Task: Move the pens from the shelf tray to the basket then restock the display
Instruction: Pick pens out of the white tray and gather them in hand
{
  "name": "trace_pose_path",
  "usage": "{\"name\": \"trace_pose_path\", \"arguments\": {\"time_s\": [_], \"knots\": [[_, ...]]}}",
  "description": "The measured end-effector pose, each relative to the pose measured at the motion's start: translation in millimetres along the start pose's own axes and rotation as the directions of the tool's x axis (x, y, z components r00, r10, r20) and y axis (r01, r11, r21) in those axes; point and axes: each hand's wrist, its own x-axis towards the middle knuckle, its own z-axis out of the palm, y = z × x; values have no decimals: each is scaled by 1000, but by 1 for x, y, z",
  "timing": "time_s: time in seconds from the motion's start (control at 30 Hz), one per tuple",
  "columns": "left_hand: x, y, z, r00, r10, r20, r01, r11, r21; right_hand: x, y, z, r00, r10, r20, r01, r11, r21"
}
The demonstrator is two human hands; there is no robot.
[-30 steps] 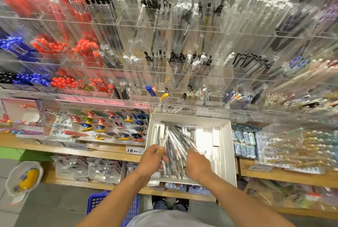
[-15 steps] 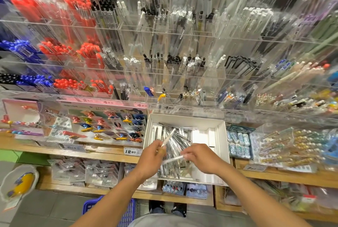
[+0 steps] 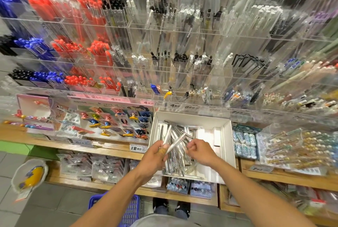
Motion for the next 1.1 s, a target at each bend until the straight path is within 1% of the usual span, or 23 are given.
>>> {"name": "trace_pose_path", "arguments": {"time_s": [0.03, 0.07, 0.13, 0.17, 0.23, 0.33, 0.4, 0.47, 0.53, 0.57, 0.63, 0.67, 0.73, 0.77, 0.83, 0.87, 0.93, 0.97, 1.0, 1.07, 1.1], "knots": [[-2, -1, -2, 1000, 5, 2, -5, 1000, -22, 3, 1, 7, 998, 2, -57, -11, 987, -159], [-3, -1, -4, 1000, 10, 1, -10, 999, -38, 5, 1, 13, 996, -4, -85, -20, 960, -281], [-5, -1, -7, 1000, 15, -11, -15, 999, -47, 7, 0, 23, 996, -21, -82, -20, 881, -472], [-5, -1, -7, 1000, 11, -27, -12, 999, -46, 8, -1, 27, 996, -30, -79, -17, 844, -537], [-4, -1, -5, 998, -11, -69, 8, 998, -54, 8, -2, 34, 995, -42, -95, -22, 810, -586], [-1, -3, -2, 994, -55, -97, 49, 997, -61, 6, 0, 35, 992, -34, -124, -44, 817, -576], [0, -1, -2, 992, -72, -102, 63, 994, -88, 0, 2, 28, 990, -26, -137, -46, 868, -494], [1, 1, -3, 991, -56, -125, 46, 995, -84, -9, 1, 14, 983, -46, -180, -22, 933, -358], [2, 3, -4, 985, -8, -173, 8, 1000, 2, -22, -3, -8, 965, -125, -230, 62, 963, -262], [3, 5, -4, 982, 6, -188, 2, 999, 38, -29, -7, -20, 957, -184, -227, 128, 962, -240], [6, 9, -3, 983, 12, -183, 6, 995, 99, -41, -18, -42, 950, -271, -157, 248, 957, -152], [7, 10, -2, 985, 22, -174, 1, 991, 131, -46, -24, -49, 951, -287, -112, 281, 957, -69], [11, 11, 0, 989, 77, -128, -49, 976, 210, -52, -38, -57, 953, -299, -37, 301, 946, 116], [11, 12, 1, 991, 105, -84, -81, 967, 243, -52, -45, -57, 952, -306, -12, 302, 932, 199], [11, 13, 3, 994, 105, 5, -103, 967, 231, -47, -55, -51, 951, -309, 1, 292, 900, 325], [9, 15, 3, 996, 77, 50, -85, 978, 188, -42, -58, -46, 954, -300, -12, 283, 886, 367], [5, 17, 2, 989, 6, 146, -12, 999, 46, -31, -63, -34, 963, -269, -36, 257, 863, 435], [2, 16, 1, 984, -16, 177, 19, 1000, -10, -27, -63, -29, 966, -258, -23, 237, 843, 482], [0, 15, 0, 981, -25, 192, 35, 998, -50, -24, -62, -25, 967, -255, 10, 208, 806, 554], [-2, 10, -3, 984, -20, 180, 39, 994, -104, -17, -52, -20, 970, -223, 97, 92, 706, 702], [-3, 7, -5, 988, -16, 153, 34, 992, -122, -13, -44, -18, 978, -174, 115, 41, 701, 712]]}}
